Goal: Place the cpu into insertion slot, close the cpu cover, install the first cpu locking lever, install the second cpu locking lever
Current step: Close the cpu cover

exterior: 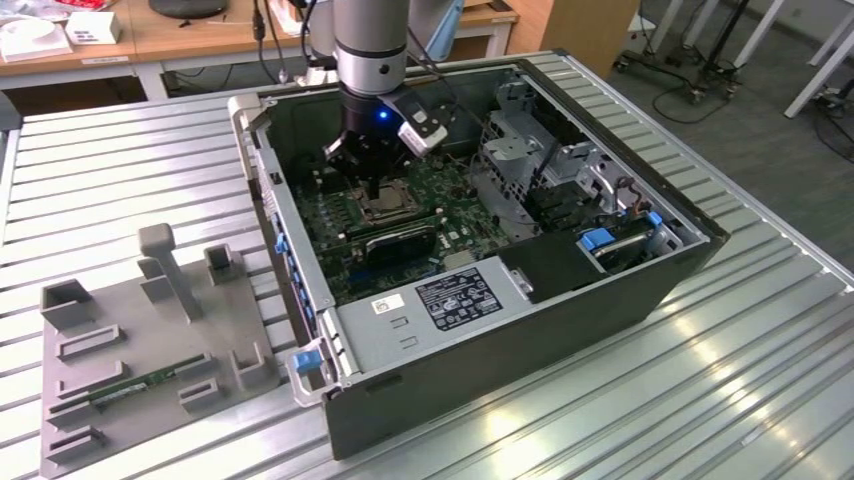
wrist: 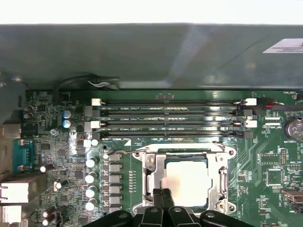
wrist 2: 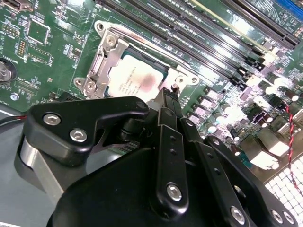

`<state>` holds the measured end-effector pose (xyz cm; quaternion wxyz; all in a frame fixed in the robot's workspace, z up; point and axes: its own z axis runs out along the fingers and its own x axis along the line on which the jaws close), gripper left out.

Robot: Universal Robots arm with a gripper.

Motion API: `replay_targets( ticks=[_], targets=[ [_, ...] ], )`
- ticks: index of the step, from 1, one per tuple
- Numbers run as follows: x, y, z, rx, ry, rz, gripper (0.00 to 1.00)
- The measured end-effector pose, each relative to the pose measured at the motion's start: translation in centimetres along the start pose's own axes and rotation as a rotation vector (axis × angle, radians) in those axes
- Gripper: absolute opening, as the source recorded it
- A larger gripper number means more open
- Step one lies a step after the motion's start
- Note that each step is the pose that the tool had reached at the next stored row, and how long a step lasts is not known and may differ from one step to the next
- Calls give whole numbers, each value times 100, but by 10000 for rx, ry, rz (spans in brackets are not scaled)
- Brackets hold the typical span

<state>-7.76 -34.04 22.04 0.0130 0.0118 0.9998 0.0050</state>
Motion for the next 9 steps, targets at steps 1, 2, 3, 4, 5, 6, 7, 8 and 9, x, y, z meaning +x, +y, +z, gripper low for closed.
replay_targets(
  ticks=[1,2,3,4,5,6,7,8,9],
  targets=[
    [-11,0,0,-1,0,0,11],
    [-24,1,1,-1,-1,1,11],
    [-36,1,1,-1,0,0,11],
    [-48,1,1,-1,-1,1,11],
    [-61,1,2,-1,-1,0,11],
    [-74,2,2,0,0,0,11],
    [-88,2,3,-1,-1,1,11],
    [-104,2,3,0,0,0,11],
    [-119,3,3,-1,0,0,11]
  ],
)
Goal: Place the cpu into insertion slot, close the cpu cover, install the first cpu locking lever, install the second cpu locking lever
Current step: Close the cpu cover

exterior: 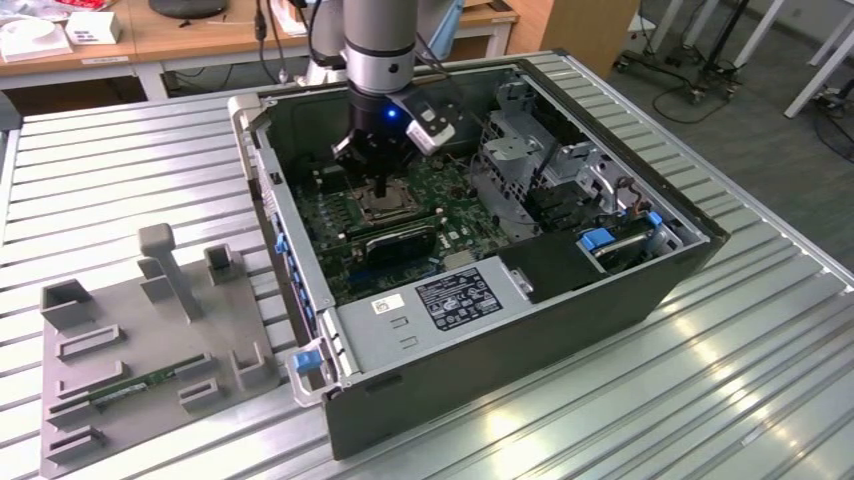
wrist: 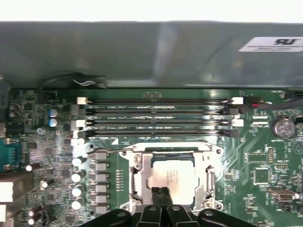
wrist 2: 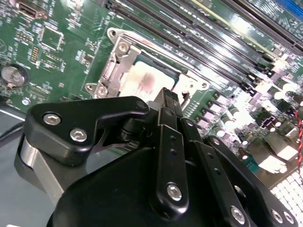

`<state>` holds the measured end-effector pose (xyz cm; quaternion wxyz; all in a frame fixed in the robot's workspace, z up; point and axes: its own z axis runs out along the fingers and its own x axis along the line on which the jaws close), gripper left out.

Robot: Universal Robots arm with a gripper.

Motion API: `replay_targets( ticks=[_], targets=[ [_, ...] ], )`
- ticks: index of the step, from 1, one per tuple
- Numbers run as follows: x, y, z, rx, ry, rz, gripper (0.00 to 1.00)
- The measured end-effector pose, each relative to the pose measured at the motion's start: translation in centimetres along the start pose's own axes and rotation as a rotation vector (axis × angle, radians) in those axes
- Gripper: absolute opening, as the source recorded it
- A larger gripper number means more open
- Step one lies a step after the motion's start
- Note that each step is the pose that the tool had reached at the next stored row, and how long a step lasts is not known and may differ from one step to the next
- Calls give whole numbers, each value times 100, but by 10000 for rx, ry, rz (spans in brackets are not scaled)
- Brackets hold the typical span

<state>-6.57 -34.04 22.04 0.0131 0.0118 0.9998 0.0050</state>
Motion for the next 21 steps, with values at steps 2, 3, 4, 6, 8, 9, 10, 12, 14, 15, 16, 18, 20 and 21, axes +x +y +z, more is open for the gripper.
replay_targets(
  ticks=[2,3,4,6,8,9,10,12,14,15,16,18,20,21],
  targets=[
    [-30,1,1,0,0,1,11],
    [-45,1,1,0,-1,1,11],
    [-61,1,2,-1,0,1,11],
    [-94,2,2,1,0,0,11],
    [-120,2,3,0,0,0,11],
    [-131,3,3,0,0,0,11],
    [-138,3,4,-1,-1,0,11],
    [-140,3,4,-1,-1,2,11],
    [-141,3,4,0,0,1,11],
    [-141,3,4,0,0,1,11],
    [-141,3,4,0,0,1,11],
    [-142,4,1,1,0,1,11],
    [-142,3,-12,1,0,1,11],
    [-142,4,-18,0,0,1,11]
  ],
)
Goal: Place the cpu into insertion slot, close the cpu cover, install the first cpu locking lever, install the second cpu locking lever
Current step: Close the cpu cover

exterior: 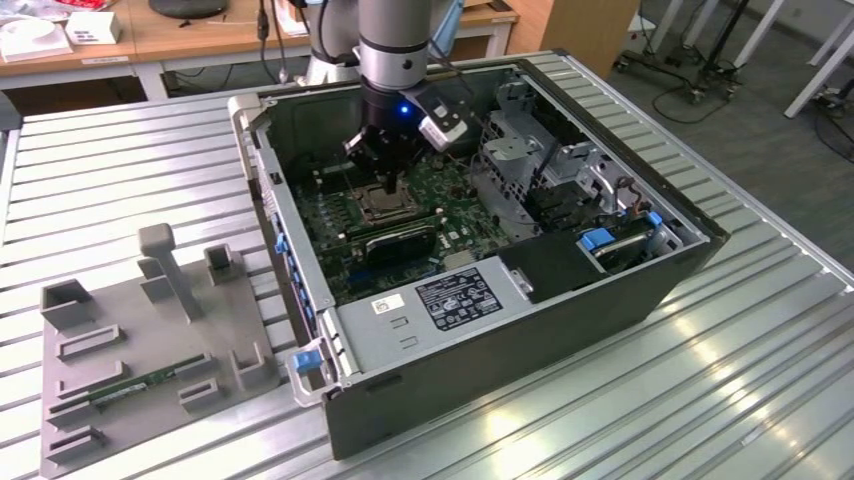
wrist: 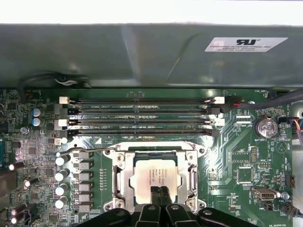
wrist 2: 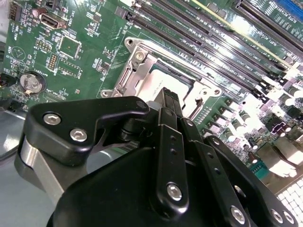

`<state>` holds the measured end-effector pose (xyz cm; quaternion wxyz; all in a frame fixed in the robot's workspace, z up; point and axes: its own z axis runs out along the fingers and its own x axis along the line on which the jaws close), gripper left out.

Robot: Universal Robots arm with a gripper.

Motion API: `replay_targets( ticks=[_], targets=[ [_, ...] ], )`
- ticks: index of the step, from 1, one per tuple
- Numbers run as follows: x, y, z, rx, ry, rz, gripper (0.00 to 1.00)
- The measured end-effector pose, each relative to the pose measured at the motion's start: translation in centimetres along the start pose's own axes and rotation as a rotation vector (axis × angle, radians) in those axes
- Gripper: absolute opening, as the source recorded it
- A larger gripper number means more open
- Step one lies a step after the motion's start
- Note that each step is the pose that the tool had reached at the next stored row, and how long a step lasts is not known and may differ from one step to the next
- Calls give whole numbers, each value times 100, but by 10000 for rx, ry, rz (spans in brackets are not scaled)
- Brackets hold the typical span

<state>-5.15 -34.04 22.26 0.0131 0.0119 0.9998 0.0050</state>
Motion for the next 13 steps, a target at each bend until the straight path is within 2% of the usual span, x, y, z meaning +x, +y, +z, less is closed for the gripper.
replay_targets(
  ticks=[13],
  targets=[
    [5,0,-26,1,1,-1,11]
  ],
)
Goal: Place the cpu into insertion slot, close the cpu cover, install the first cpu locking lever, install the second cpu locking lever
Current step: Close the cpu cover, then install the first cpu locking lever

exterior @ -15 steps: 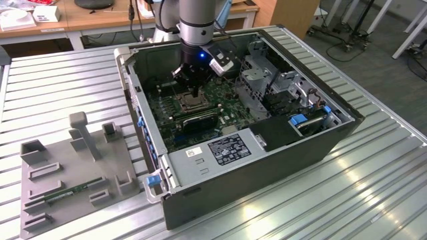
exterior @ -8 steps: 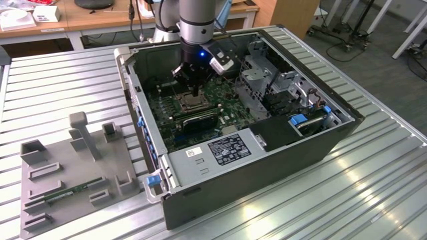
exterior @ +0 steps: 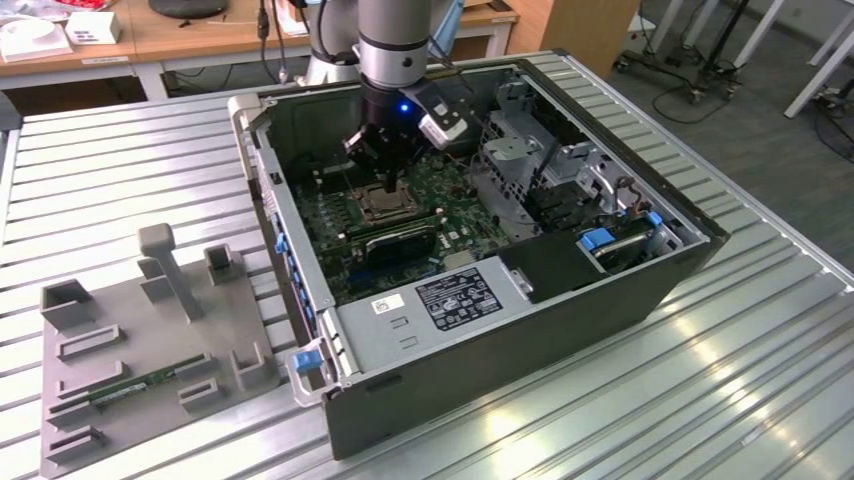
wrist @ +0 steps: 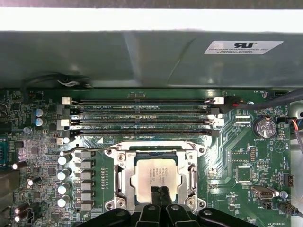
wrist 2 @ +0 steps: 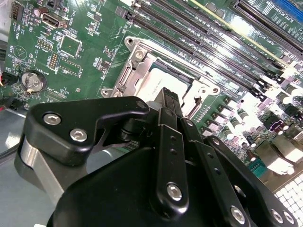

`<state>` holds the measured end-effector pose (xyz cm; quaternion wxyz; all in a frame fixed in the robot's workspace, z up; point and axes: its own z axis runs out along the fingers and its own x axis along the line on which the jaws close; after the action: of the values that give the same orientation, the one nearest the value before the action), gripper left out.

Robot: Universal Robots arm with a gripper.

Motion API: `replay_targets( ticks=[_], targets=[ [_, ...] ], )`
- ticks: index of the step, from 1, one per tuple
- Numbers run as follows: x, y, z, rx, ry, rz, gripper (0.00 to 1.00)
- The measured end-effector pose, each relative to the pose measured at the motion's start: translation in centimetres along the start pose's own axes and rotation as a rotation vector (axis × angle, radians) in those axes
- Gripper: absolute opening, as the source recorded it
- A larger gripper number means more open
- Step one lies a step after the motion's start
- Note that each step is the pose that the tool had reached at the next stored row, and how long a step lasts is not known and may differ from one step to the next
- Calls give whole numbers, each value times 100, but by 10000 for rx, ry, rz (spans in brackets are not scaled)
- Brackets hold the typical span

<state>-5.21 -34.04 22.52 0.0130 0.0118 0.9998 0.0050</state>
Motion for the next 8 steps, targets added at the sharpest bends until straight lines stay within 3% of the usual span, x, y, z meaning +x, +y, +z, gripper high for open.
replay_targets(
  ticks=[8],
  targets=[
    [5,0,-11,-1,-1,1,11]
  ],
)
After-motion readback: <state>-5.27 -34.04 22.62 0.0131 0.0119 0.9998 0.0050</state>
